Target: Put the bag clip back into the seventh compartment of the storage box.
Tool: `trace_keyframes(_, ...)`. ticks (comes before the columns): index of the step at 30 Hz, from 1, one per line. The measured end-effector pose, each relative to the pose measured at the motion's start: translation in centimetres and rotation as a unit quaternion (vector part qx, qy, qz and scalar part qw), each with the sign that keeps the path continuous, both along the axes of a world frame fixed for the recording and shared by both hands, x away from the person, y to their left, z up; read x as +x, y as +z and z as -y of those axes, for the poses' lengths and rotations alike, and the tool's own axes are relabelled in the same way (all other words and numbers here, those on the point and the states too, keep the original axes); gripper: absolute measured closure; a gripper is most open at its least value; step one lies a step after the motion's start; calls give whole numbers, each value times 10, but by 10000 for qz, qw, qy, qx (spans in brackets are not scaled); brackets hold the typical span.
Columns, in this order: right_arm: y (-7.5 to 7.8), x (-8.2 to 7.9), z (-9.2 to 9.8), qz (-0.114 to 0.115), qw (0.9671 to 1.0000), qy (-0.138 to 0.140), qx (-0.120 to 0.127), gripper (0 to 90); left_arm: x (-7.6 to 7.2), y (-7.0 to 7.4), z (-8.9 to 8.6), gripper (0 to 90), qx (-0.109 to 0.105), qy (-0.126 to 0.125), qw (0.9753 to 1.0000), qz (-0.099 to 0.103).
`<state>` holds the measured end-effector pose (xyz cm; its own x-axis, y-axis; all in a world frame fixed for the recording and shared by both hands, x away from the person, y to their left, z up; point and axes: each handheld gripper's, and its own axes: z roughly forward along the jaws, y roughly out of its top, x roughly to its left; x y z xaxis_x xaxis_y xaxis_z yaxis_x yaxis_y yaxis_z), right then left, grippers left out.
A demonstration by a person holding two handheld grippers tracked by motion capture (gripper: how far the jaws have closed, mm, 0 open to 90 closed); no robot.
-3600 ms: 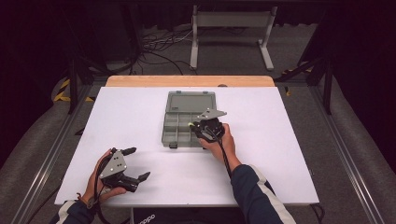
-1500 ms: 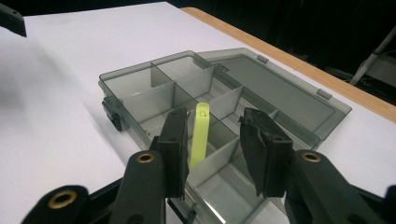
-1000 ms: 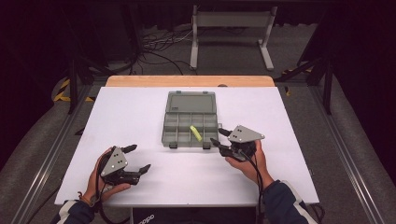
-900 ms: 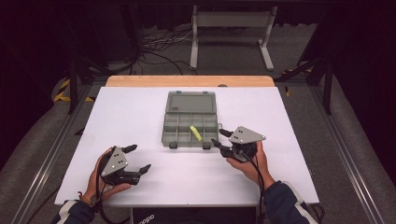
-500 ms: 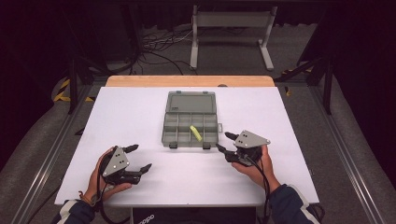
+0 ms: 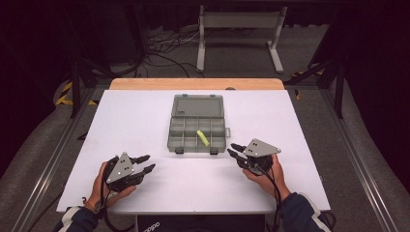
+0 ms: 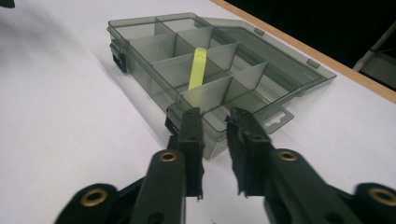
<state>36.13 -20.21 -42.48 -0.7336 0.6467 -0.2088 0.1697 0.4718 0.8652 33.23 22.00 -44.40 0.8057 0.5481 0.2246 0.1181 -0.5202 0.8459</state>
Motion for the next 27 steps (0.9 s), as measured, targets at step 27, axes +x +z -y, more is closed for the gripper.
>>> trace_keyframes(27, -10, 11, 1, -496, 9986, -152, -57, 900, 13, -2, 5, 900, 79, -36, 9994, -342)
